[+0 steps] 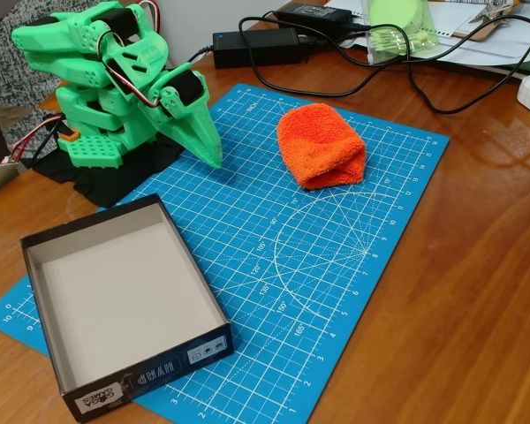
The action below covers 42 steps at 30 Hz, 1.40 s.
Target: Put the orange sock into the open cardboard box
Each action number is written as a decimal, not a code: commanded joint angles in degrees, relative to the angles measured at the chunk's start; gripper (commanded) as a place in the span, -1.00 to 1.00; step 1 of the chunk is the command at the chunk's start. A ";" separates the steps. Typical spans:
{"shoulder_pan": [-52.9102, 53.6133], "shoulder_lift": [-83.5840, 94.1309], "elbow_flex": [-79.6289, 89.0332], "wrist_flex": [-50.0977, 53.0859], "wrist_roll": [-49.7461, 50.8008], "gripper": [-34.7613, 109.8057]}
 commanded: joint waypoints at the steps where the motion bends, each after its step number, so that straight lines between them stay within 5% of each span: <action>1: 0.62 1.05 -0.09 0.00 -0.53 -0.52; 42: -3.16 0.79 0.18 -1.32 -4.57 -0.52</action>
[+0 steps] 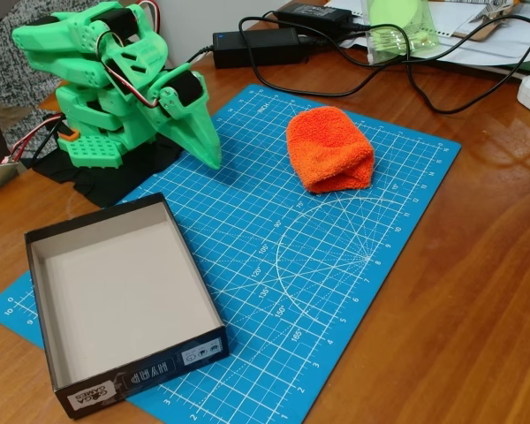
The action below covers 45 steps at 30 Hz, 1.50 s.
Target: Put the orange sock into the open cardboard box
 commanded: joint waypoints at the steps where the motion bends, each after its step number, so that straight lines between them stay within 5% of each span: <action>1: -3.25 0.79 0.44 -2.29 -3.96 -0.52; 9: -13.27 -18.98 -8.26 -9.49 -19.25 -0.46; 19: -23.03 -49.48 -29.79 -12.39 -15.29 -0.16; 33: -16.88 -79.72 -37.62 -27.25 -20.57 -0.03; 42: -18.28 -99.14 -54.14 -28.39 -21.09 -0.07; 45: -18.46 -101.69 -57.22 -28.04 -19.86 -0.48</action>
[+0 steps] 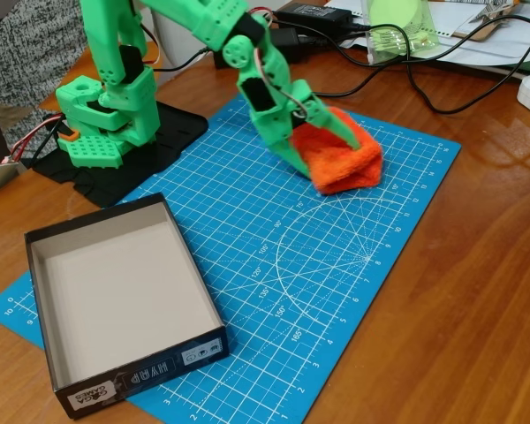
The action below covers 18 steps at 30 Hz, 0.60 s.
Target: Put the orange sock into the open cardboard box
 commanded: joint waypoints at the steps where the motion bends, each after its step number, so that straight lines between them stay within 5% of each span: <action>1: -0.53 -0.97 -3.87 0.79 1.05 -0.52; 9: 0.88 11.43 1.58 0.79 1.67 -0.52; 18: 8.88 44.74 5.27 13.36 2.20 -0.52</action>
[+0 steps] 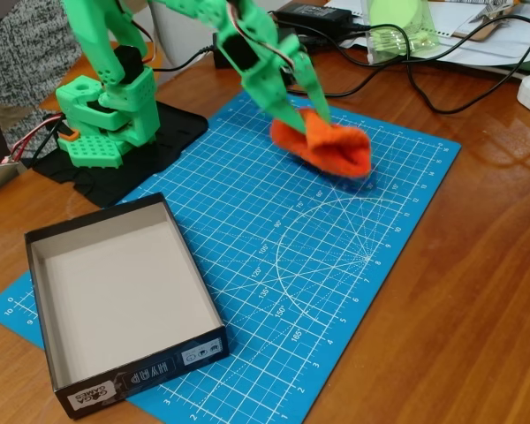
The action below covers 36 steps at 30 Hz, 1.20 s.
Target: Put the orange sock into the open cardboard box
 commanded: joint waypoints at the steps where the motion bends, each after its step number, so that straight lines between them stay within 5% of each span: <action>1: 5.36 16.26 1.05 6.42 -0.26 -0.52; 6: 21.27 31.99 7.47 8.96 -6.77 -0.52; 12: 40.69 43.95 24.26 -5.98 -15.91 -0.52; 17: 52.29 41.40 30.50 -18.11 -13.27 -0.52; 36: 54.32 -13.01 4.57 -17.23 -19.16 -0.49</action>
